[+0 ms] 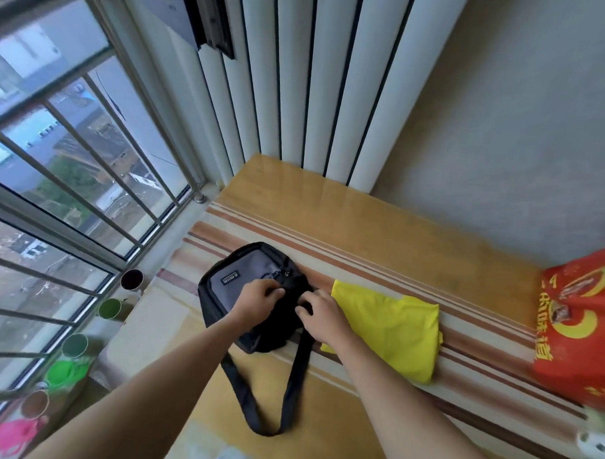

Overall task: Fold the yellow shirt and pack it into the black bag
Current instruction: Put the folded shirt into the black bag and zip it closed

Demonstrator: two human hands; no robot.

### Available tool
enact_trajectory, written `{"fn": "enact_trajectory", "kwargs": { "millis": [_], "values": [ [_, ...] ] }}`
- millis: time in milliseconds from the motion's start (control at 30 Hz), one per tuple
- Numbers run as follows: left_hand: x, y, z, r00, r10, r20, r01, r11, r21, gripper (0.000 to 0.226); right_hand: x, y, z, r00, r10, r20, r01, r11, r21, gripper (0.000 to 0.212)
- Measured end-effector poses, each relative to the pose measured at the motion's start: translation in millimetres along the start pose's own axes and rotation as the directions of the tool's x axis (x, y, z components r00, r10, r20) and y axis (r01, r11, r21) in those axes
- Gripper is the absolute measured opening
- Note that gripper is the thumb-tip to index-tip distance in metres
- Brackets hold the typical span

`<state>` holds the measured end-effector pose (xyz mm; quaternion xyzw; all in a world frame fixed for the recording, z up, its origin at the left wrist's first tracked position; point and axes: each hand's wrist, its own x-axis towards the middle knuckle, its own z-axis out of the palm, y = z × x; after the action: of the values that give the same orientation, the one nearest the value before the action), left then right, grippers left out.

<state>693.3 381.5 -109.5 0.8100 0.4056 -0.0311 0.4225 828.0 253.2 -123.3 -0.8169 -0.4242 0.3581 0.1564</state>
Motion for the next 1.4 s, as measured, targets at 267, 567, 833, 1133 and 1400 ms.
{"fn": "enact_trajectory", "kwargs": {
  "millis": [267,567,833,1133,1400],
  "values": [
    [-8.0,1.2,-5.0,0.96,-0.279,0.019,0.253,0.837,-0.486,0.039,-5.5,17.2,7.9,0.997,0.078,0.028,-0.076,0.996,-0.052,0.039],
    [-10.3,17.6,-8.6,0.988,-0.151,-0.019,0.14,0.95,-0.279,0.033,2.0,-19.6,-9.6,0.96,0.019,-0.281,0.031,0.984,0.175,0.035],
    [-25.3,27.7,-11.7,0.979,0.183,0.089,-0.194,0.973,0.129,0.052,14.0,-12.4,-17.8,0.985,0.111,-0.133,-0.088,0.982,0.166,0.045],
    [-4.4,48.5,-27.8,0.934,0.067,-0.351,-0.008,0.986,0.166,0.025,6.1,-12.1,-9.0,0.928,-0.161,-0.337,0.032,0.933,-0.359,0.054],
    [11.4,57.2,-24.0,0.996,0.036,-0.083,-0.02,0.983,0.183,0.036,7.8,-10.4,20.0,0.871,-0.489,0.048,0.428,0.706,-0.564,0.04]
  ]
}}
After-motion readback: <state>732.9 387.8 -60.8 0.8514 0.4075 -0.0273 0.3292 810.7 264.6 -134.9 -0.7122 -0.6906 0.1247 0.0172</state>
